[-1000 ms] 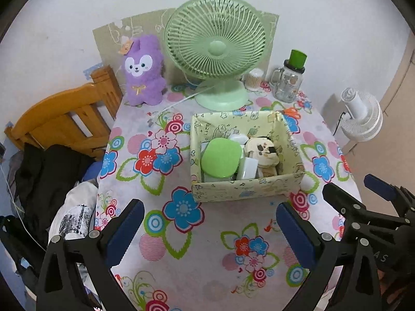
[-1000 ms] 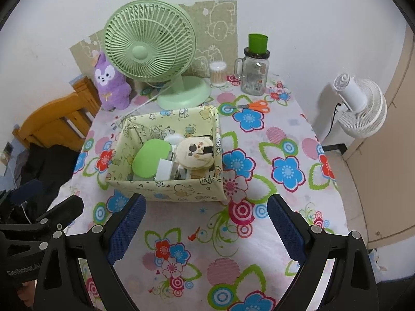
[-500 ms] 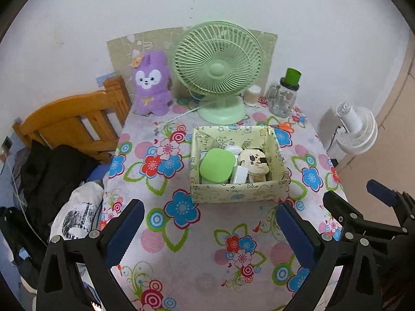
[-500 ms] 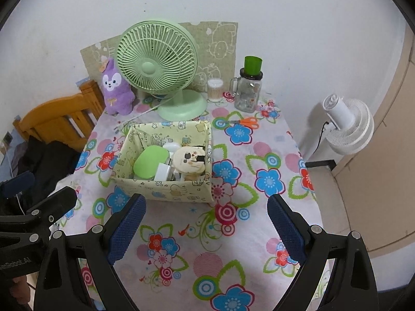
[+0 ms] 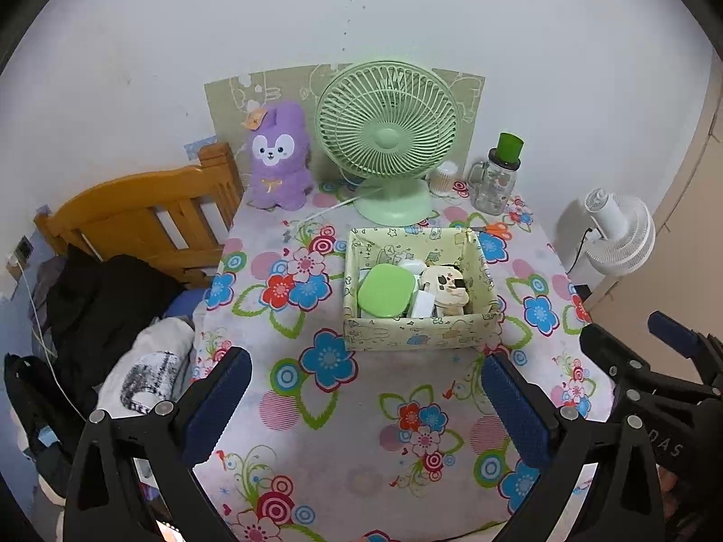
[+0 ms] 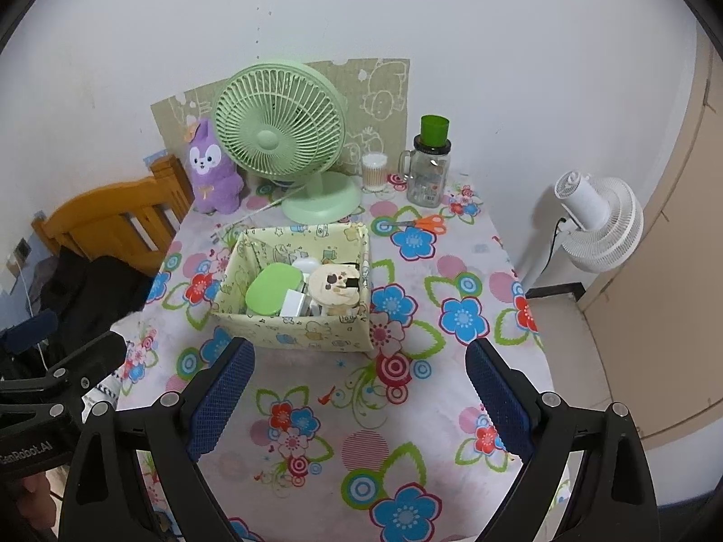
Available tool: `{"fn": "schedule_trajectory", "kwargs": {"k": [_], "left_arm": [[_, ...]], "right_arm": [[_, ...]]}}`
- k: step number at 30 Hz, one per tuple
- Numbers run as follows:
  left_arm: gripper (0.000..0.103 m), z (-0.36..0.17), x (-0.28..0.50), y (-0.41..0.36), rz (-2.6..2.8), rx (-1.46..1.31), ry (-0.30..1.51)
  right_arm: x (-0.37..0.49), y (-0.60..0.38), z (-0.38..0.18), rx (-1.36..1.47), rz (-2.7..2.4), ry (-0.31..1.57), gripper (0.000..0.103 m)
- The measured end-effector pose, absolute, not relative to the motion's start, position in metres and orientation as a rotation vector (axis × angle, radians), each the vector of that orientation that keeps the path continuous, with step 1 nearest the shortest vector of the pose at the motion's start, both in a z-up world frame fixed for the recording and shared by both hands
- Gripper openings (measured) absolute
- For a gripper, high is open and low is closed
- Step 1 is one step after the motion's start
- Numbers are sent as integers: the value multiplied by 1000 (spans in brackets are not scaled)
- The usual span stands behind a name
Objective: Organize rigid objects
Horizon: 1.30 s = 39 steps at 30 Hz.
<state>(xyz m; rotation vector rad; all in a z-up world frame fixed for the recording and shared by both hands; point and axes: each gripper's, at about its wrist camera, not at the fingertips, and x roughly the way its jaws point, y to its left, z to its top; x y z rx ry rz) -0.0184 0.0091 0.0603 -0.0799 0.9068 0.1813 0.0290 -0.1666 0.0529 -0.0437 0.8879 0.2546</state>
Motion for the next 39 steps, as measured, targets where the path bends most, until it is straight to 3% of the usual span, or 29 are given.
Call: {"fn": "schedule_trajectory", "kwargs": {"k": [39], "left_arm": [[103, 66, -14, -3, 143, -60, 884]], "right_arm": [[29, -172, 59, -26, 250, 873, 96]]}}
